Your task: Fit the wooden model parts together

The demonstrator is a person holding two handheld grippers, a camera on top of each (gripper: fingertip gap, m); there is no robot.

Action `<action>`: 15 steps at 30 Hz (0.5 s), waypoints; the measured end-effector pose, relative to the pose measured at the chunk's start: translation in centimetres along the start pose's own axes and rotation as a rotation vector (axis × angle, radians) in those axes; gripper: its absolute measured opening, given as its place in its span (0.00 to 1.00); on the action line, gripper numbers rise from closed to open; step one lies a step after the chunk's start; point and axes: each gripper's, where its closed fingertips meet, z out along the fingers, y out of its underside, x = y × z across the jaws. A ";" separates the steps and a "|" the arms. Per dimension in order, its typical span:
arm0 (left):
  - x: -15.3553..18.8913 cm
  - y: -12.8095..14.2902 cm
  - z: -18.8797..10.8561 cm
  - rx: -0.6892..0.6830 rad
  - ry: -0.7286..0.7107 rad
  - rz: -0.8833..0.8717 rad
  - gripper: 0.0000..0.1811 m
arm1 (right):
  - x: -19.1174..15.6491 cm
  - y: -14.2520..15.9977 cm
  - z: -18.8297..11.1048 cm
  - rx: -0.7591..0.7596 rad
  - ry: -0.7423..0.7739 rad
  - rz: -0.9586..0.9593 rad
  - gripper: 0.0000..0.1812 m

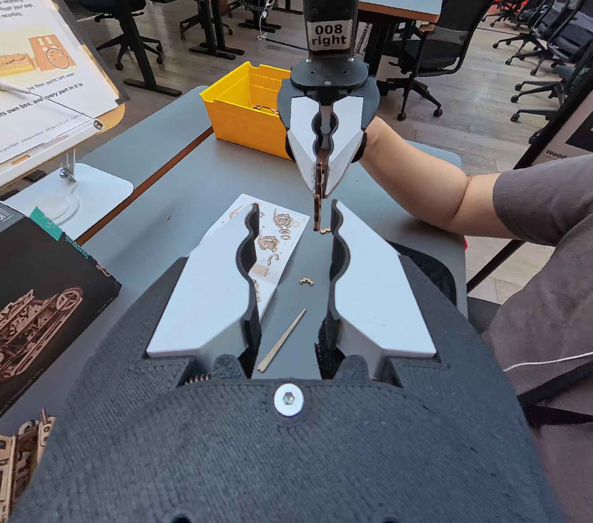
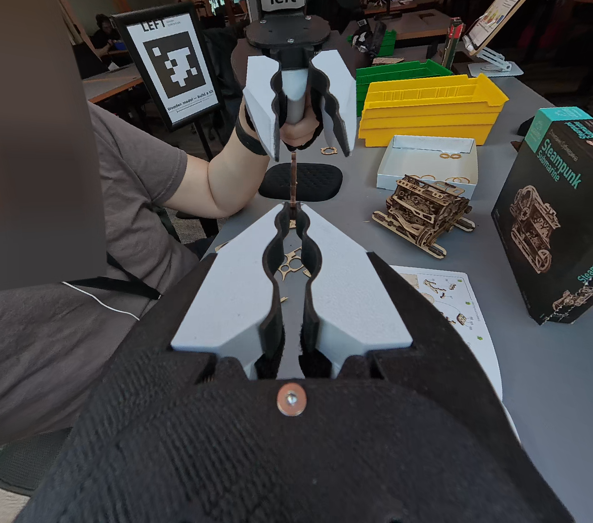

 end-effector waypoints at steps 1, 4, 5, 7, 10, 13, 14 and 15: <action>-0.2 0.1 0.3 0.004 -0.022 0.024 0.24 | 0.0 0.0 -0.1 -0.004 0.004 -0.005 0.00; -0.1 0.7 1.2 -0.001 -0.018 0.044 0.18 | 0.2 -0.1 -0.5 0.001 0.031 -0.016 0.00; -0.1 0.9 1.5 0.002 -0.010 0.043 0.16 | 0.3 -0.2 -0.7 0.002 0.033 -0.015 0.00; -0.3 1.3 1.8 0.021 -0.002 0.039 0.13 | 0.7 0.0 -0.9 -0.002 0.054 -0.013 0.00; 0.1 1.7 2.2 0.059 0.056 0.035 0.02 | 1.2 0.4 -0.9 -0.010 0.068 -0.003 0.00; 0.0 2.0 2.3 0.067 0.090 0.048 0.01 | 1.6 0.7 -0.8 -0.011 0.069 0.007 0.00; -0.1 2.1 2.3 0.065 0.104 0.042 0.01 | 1.7 0.8 -0.8 -0.012 0.069 0.006 0.00; -0.1 2.1 2.3 0.067 0.121 0.032 0.02 | 1.8 0.8 -0.8 -0.008 0.069 0.009 0.00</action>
